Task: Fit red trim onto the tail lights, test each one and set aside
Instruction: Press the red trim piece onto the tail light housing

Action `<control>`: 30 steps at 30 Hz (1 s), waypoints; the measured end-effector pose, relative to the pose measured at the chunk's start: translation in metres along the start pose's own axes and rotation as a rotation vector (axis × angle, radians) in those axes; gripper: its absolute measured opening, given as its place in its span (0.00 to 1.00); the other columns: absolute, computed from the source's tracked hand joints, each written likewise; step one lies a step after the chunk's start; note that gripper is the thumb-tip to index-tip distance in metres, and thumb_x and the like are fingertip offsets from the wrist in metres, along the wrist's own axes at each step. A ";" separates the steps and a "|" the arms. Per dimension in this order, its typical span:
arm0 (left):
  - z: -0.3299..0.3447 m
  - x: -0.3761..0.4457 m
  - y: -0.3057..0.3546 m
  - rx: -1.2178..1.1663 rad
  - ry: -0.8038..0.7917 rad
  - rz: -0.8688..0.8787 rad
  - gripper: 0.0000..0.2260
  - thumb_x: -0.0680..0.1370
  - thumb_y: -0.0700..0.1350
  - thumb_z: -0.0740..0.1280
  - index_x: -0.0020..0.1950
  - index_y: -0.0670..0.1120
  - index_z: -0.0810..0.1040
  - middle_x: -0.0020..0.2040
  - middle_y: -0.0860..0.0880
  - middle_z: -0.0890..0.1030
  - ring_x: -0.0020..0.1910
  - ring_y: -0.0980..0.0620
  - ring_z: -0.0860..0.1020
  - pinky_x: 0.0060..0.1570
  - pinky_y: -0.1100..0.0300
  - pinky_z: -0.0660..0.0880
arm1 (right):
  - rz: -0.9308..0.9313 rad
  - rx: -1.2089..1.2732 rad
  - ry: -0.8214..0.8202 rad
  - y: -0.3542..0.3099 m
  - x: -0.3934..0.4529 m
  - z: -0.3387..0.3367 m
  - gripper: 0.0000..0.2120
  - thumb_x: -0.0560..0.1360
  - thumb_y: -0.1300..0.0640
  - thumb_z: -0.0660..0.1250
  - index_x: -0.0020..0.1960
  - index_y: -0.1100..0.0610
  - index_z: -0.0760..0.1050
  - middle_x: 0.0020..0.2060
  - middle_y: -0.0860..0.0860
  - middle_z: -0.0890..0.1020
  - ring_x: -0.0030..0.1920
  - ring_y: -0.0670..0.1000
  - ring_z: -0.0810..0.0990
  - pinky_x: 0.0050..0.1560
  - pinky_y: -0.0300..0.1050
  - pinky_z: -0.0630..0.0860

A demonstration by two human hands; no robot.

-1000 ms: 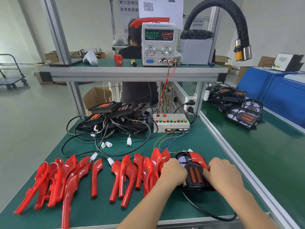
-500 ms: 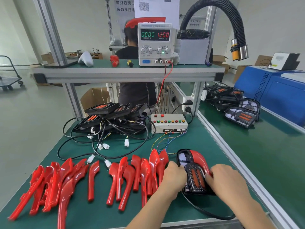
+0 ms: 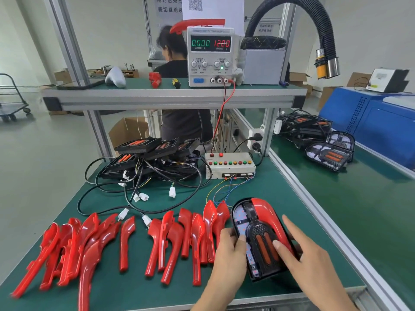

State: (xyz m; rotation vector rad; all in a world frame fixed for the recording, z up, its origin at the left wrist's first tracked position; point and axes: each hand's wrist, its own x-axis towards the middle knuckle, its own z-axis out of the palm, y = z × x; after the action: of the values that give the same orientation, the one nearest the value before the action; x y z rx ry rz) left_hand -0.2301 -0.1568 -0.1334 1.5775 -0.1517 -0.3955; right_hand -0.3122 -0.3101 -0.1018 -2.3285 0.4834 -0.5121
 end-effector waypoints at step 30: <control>-0.002 -0.002 -0.015 0.002 -0.064 0.132 0.08 0.86 0.38 0.59 0.63 0.47 0.70 0.59 0.49 0.83 0.60 0.52 0.81 0.67 0.47 0.75 | -0.196 0.082 0.174 0.017 -0.001 0.026 0.23 0.77 0.67 0.70 0.71 0.58 0.76 0.66 0.46 0.78 0.65 0.38 0.74 0.67 0.22 0.62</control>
State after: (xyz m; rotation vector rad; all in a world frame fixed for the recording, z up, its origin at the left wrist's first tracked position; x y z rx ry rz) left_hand -0.2330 -0.1534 -0.1478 1.5475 -0.3042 -0.3430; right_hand -0.3040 -0.3068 -0.1316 -2.2745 0.3085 -0.8176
